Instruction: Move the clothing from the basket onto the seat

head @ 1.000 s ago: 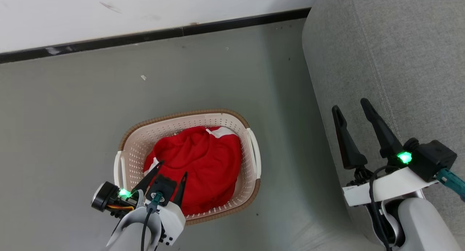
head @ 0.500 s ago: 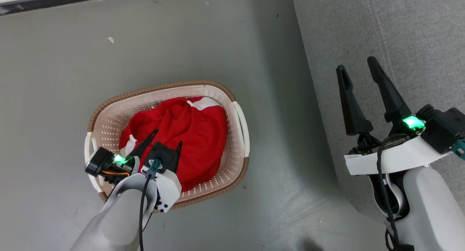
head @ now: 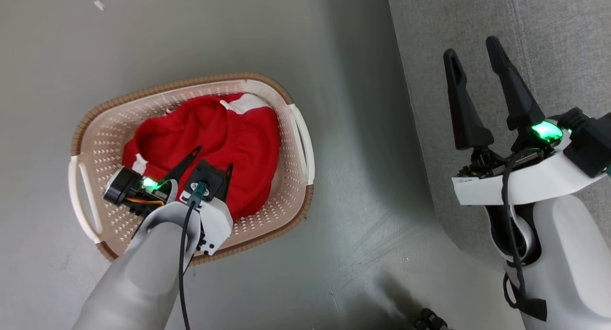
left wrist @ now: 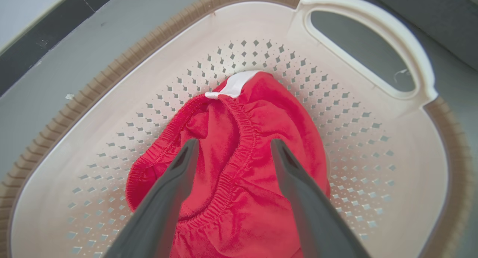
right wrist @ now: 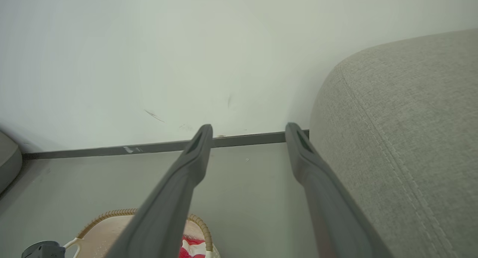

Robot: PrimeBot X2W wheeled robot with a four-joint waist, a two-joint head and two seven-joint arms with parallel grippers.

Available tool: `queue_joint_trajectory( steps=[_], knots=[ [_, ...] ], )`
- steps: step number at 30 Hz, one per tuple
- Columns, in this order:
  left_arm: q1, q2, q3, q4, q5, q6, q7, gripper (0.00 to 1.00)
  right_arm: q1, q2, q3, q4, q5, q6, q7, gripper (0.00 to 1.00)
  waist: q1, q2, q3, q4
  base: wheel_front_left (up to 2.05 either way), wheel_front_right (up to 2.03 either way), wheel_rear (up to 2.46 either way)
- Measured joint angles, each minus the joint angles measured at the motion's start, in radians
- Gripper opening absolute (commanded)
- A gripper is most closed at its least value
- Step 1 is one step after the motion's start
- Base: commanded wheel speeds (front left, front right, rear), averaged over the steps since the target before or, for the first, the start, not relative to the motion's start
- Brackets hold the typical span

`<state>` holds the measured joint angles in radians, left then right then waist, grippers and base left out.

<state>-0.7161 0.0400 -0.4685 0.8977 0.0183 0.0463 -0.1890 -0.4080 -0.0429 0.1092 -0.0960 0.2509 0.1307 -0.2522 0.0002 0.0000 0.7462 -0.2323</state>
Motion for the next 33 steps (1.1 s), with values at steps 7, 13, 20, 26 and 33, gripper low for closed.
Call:
queue_joint_trajectory(
  steps=[7, 13, 20, 26, 33],
  knots=[
    [-0.052, 0.001, -0.005, 0.036, 0.002, -0.023, 0.012, 1.00, -0.035, 0.000, 0.000, -0.004, 0.015, 0.000, 0.000, 1.00, 0.0000, 0.0000, 0.059, -0.022, 0.00, 0.00, 0.00],
    [-0.097, 0.006, -0.010, 0.063, 0.012, -0.041, 0.022, 1.00, -0.065, 0.000, 0.003, -0.006, 0.032, 0.000, 0.000, 1.00, 0.0000, 0.0000, 0.104, -0.041, 0.00, 0.00, 0.00],
    [-0.128, 0.026, -0.006, 0.095, 0.020, -0.041, 0.044, 1.00, -0.094, 0.000, 0.005, -0.010, 0.048, 0.000, 0.000, 1.00, 0.0000, 0.0000, 0.143, -0.058, 0.00, 0.00, 0.00],
    [-0.161, 0.040, 0.003, 0.124, 0.020, -0.040, 0.061, 1.00, -0.115, 0.000, 0.007, -0.014, 0.060, 0.000, 0.000, 1.00, 0.0000, 0.0000, 0.177, -0.072, 0.00, 0.00, 0.00],
    [-0.201, 0.057, 0.010, 0.158, 0.019, -0.040, 0.084, 0.96, -0.148, 0.000, 0.015, -0.014, 0.067, 0.000, 0.000, 1.00, 0.0000, 0.0000, 0.209, -0.084, 0.00, 0.00, 0.00]
  ],
)
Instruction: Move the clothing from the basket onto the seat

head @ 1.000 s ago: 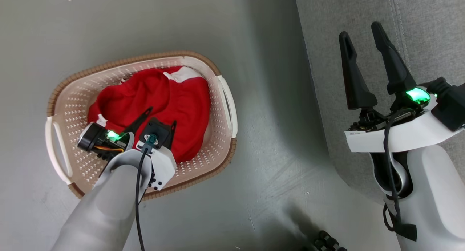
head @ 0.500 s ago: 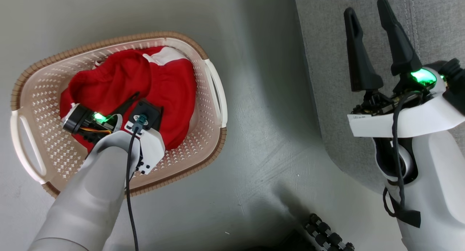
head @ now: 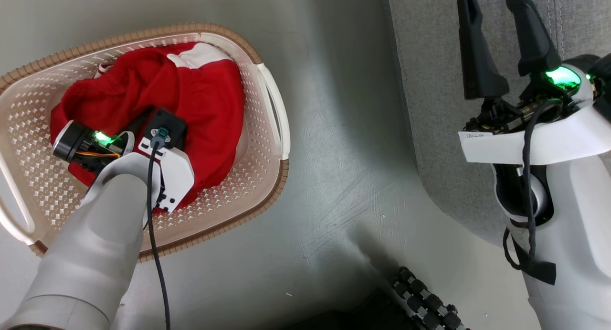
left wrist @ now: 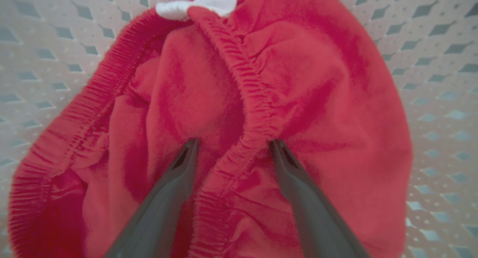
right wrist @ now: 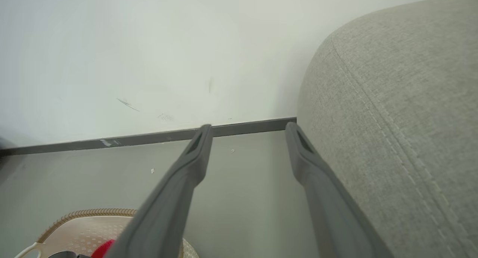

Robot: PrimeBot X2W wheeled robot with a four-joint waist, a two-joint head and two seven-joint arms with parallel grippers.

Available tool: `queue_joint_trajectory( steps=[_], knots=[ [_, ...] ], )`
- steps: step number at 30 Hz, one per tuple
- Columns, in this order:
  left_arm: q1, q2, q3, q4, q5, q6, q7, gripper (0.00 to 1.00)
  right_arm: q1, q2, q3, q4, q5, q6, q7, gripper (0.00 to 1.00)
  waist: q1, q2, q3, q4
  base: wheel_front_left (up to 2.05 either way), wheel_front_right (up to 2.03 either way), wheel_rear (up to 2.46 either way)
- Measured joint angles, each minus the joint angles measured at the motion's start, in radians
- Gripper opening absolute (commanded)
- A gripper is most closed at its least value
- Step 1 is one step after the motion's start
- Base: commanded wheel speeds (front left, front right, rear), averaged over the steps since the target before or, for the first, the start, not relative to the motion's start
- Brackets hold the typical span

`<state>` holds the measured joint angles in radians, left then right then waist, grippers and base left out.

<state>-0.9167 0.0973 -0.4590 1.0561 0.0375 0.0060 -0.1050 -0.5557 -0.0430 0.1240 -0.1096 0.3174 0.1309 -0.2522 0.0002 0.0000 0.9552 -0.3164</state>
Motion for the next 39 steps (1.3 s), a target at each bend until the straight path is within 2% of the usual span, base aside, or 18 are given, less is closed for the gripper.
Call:
queue_joint_trajectory(
  steps=[1, 2, 3, 4, 18, 21, 39],
  knots=[
    [-0.003, -0.001, 0.002, 0.003, 0.000, 0.000, 0.005, 0.66, -0.006, 0.000, 0.000, 0.000, 0.000, 0.000, 0.000, 1.00, 0.0000, 0.0000, 0.004, -0.001, 0.00, 0.00, 0.00],
    [-0.005, -0.001, 0.003, 0.006, 0.000, 0.000, 0.007, 0.41, -0.007, 0.000, -0.001, 0.000, 0.000, 0.000, 0.000, 1.00, 0.0000, 0.0000, 0.007, -0.002, 0.00, 0.00, 0.00],
    [-0.008, -0.003, 0.004, 0.008, -0.001, 0.000, 0.007, 0.17, -0.007, 0.000, -0.001, 0.000, 0.000, 0.000, 0.000, 1.00, -0.0001, 0.0000, 0.011, -0.003, 0.00, 0.00, 0.00],
    [-0.013, -0.004, 0.006, 0.010, -0.002, 0.000, 0.007, 0.00, -0.007, 0.000, -0.002, 0.001, 0.000, 0.000, 0.000, 1.00, 0.0000, 0.0000, 0.014, -0.003, 0.00, 0.00, 0.00],
    [-0.020, -0.030, 0.024, -0.013, -0.042, -0.011, -0.086, 0.00, -0.031, -0.001, -0.019, 0.030, 0.000, 0.000, 0.000, 1.00, 0.0000, 0.0000, 0.006, 0.035, 0.00, 0.00, 0.00],
    [-0.018, -0.034, 0.035, -0.022, -0.065, -0.024, -0.100, 0.00, -0.045, -0.001, -0.019, 0.039, 0.000, 0.000, 0.000, 1.00, 0.0000, 0.0000, -0.003, 0.048, 0.00, 0.00, 0.00],
    [0.062, -0.052, 0.062, -0.141, -0.128, -0.037, -0.143, 0.00, -0.042, -0.002, -0.049, 0.103, -0.050, 0.000, 0.000, 1.00, -0.0001, 0.0000, -0.115, 0.119, 0.00, 0.00, 0.00]
  ],
)
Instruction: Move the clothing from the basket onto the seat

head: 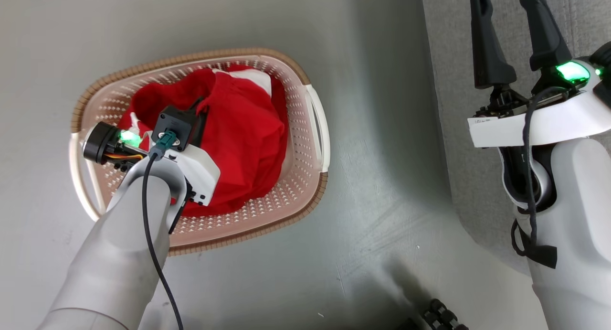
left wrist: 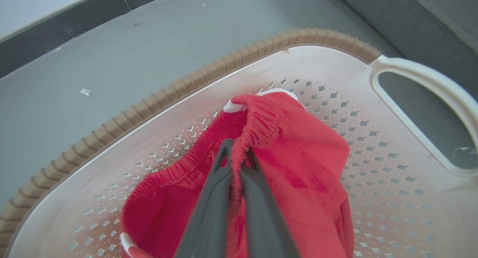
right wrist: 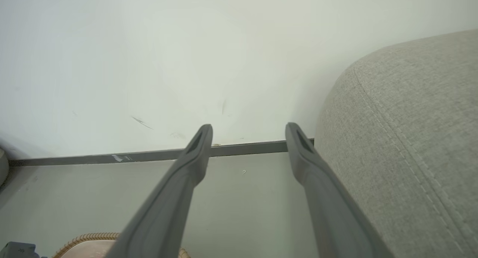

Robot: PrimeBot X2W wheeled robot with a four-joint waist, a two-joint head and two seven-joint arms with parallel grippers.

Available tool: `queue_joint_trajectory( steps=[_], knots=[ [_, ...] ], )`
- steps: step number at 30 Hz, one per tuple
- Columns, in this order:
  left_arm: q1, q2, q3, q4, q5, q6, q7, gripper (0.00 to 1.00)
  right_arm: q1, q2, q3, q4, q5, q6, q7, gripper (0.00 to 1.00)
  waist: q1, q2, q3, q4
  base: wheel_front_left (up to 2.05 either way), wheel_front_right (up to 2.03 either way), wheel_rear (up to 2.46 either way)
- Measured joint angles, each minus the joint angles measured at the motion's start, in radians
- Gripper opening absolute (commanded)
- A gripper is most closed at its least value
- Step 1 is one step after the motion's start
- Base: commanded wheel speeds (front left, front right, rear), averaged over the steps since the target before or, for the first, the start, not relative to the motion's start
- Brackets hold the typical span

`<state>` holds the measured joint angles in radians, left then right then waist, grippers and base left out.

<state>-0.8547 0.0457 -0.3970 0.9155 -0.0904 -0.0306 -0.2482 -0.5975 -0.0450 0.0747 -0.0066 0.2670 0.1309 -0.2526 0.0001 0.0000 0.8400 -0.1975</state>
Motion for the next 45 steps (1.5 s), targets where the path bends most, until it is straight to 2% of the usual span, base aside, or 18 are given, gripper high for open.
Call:
queue_joint_trajectory(
  steps=[10, 23, 30, 35, 45],
  knots=[
    [0.056, -0.005, 0.032, -0.120, -0.046, 0.000, -0.001, 0.00, 0.043, -0.001, -0.005, 0.045, -0.023, 0.000, 0.000, 1.00, 0.0000, 0.0000, -0.102, 0.041, 0.00, 0.00, 0.00],
    [0.068, 0.000, 0.045, -0.287, -0.081, -0.035, -0.004, 0.00, 0.106, -0.002, -0.004, 0.081, -0.066, 0.000, 0.000, 1.00, 0.0000, 0.0000, -0.244, 0.084, 0.00, 0.00, 0.00],
    [0.068, 0.033, 0.049, -0.331, -0.087, -0.050, -0.004, 0.00, 0.148, -0.003, 0.004, 0.096, -0.077, 0.000, 0.000, 1.00, 0.0000, 0.0000, -0.326, 0.102, 0.00, 0.00, 0.00],
    [0.068, 0.030, 0.048, -0.354, -0.100, -0.056, 0.002, 0.00, 0.171, -0.003, 0.017, 0.113, -0.084, 0.000, 0.000, 1.00, 0.0000, 0.0000, -0.373, 0.111, 0.00, 0.00, 0.00],
    [0.067, 0.023, 0.003, -0.384, -0.125, -0.081, 0.083, 0.00, 0.228, -0.003, 0.046, 0.145, -0.121, 0.000, 0.000, 1.00, -0.0001, 0.0000, -0.486, 0.127, 0.00, 0.00, 0.00]
  ],
)
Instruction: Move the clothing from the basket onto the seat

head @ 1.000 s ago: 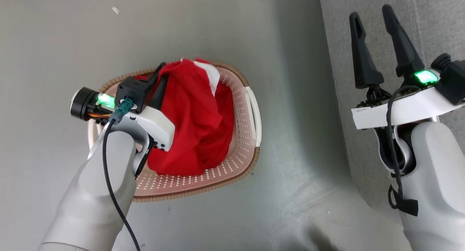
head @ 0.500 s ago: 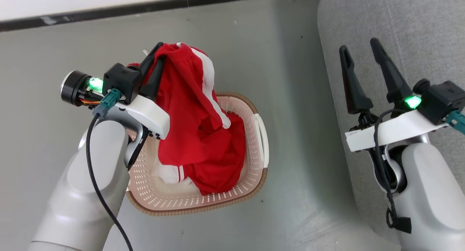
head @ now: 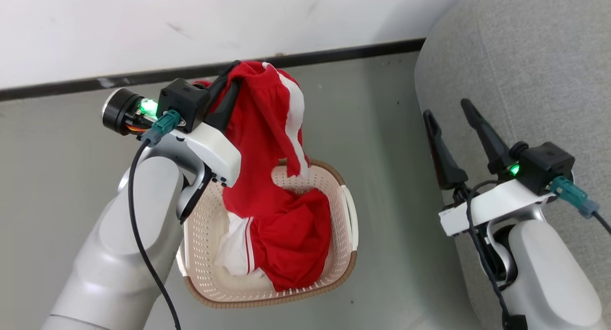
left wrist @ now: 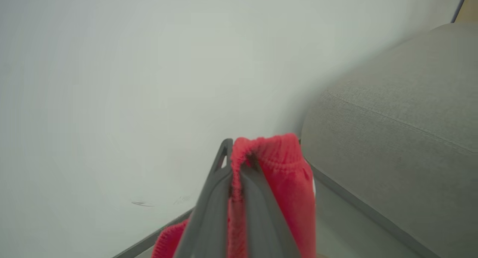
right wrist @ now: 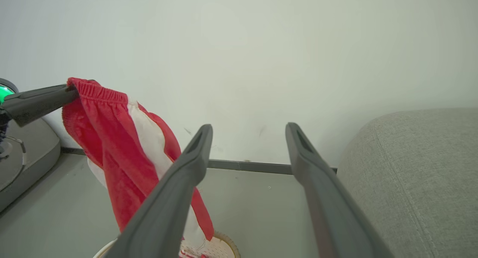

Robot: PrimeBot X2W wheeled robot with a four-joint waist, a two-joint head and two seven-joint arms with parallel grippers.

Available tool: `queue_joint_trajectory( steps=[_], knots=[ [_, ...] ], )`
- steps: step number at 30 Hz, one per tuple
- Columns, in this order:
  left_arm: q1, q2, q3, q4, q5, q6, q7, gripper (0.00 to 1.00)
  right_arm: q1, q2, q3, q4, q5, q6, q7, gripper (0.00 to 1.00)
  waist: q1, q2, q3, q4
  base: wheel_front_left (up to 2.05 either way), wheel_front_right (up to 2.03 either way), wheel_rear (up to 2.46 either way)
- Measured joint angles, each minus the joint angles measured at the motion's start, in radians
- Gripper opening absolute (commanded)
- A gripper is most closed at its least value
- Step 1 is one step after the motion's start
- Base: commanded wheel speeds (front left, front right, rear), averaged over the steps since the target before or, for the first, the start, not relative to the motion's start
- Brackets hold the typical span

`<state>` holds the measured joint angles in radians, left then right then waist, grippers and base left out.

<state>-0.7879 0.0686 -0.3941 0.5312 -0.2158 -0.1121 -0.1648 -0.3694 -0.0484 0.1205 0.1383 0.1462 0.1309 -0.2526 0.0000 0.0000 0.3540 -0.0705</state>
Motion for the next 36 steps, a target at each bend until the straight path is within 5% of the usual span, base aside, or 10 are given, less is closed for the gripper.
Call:
queue_joint_trajectory(
  steps=[36],
  knots=[
    [-0.012, -0.038, -0.219, -0.128, -0.247, -0.015, 0.192, 0.00, 0.028, -0.089, 0.279, 0.219, -0.031, 0.000, 0.000, 1.00, 0.0000, 0.0000, -0.288, 0.008, 0.00, 0.00, 0.00]
  ],
)
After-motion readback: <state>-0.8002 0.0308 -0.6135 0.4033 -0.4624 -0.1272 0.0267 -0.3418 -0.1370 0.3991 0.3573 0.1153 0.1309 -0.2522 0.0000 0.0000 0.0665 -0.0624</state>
